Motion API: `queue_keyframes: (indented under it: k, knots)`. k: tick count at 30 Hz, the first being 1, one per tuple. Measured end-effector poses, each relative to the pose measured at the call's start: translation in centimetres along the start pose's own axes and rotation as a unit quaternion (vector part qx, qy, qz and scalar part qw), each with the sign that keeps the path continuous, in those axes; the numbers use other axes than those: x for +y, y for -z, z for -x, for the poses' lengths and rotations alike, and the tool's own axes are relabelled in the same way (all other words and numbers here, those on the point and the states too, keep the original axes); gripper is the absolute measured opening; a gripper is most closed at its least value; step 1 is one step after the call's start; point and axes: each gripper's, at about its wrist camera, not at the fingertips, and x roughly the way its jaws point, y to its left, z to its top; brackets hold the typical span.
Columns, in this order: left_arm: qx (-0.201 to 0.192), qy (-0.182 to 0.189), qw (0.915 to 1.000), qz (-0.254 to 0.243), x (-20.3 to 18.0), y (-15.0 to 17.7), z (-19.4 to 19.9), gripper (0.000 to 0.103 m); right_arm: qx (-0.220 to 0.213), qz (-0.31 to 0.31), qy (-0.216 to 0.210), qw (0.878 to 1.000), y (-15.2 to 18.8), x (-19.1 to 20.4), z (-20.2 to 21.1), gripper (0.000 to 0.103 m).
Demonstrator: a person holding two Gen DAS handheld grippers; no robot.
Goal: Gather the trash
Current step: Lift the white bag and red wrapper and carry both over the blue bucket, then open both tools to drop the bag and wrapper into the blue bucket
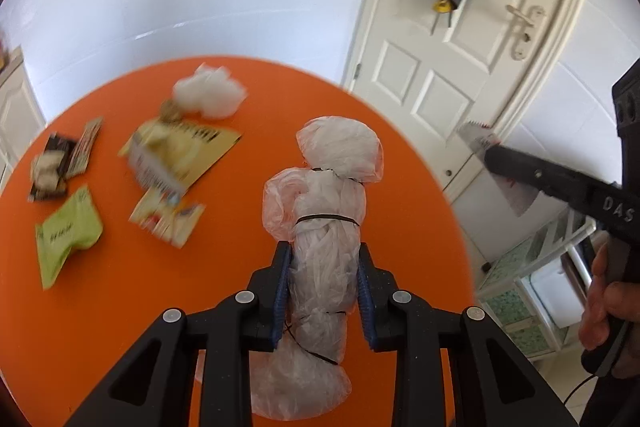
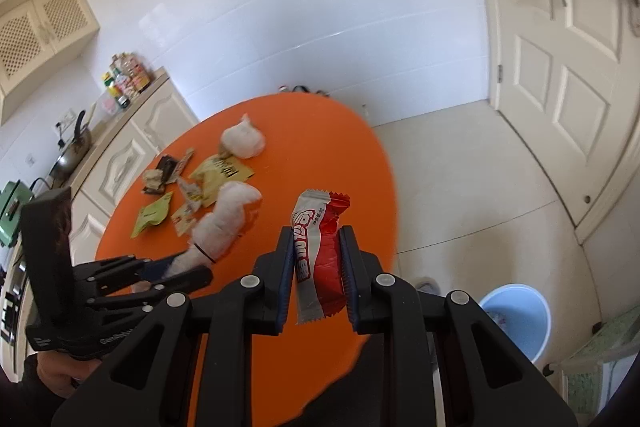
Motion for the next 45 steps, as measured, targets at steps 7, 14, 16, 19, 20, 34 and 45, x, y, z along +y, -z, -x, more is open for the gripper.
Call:
queue_keyframes:
  k: [7, 14, 16, 19, 20, 34, 45]
  knots:
    - [-0.031, 0.031, 0.9979, -0.048, -4.8, -2.6, 0.9, 0.026, -0.031, -0.032, 0.046, 0.998, 0.0, -5.0, 4.0, 0.022]
    - [-0.032, 0.079, 0.9910, -0.103, -11.0, -4.9, -1.2, 0.026, -0.047, -0.080, 0.103, 0.990, 0.5, -11.9, 7.5, 0.022]
    - [-0.017, 0.096, 0.9881, -0.119, -13.3, -5.4, -2.8, 0.026, -0.045, -0.097, 0.119, 0.987, 0.9, -14.2, 7.9, 0.022]
    - [0.016, 0.119, 0.9833, -0.136, -16.1, -6.0, -6.4, 0.026, -0.031, -0.131, 0.140, 0.981, 2.2, -18.1, 7.6, 0.022]
    - [0.028, 0.125, 0.9817, -0.141, -16.8, -6.2, -7.4, 0.026, -0.025, -0.139, 0.145, 0.979, 2.7, -19.2, 7.4, 0.022]
    - [0.241, 0.146, 0.9451, -0.165, -24.5, -4.9, -28.4, 0.027, 0.083, -0.298, 0.147, 0.939, 11.1, -35.1, -1.9, 0.025]
    - [0.270, 0.096, 0.9441, -0.162, -27.5, -7.8, -35.8, 0.084, 0.105, -0.334, 0.163, 0.922, 12.8, -38.4, -4.0, 0.082]
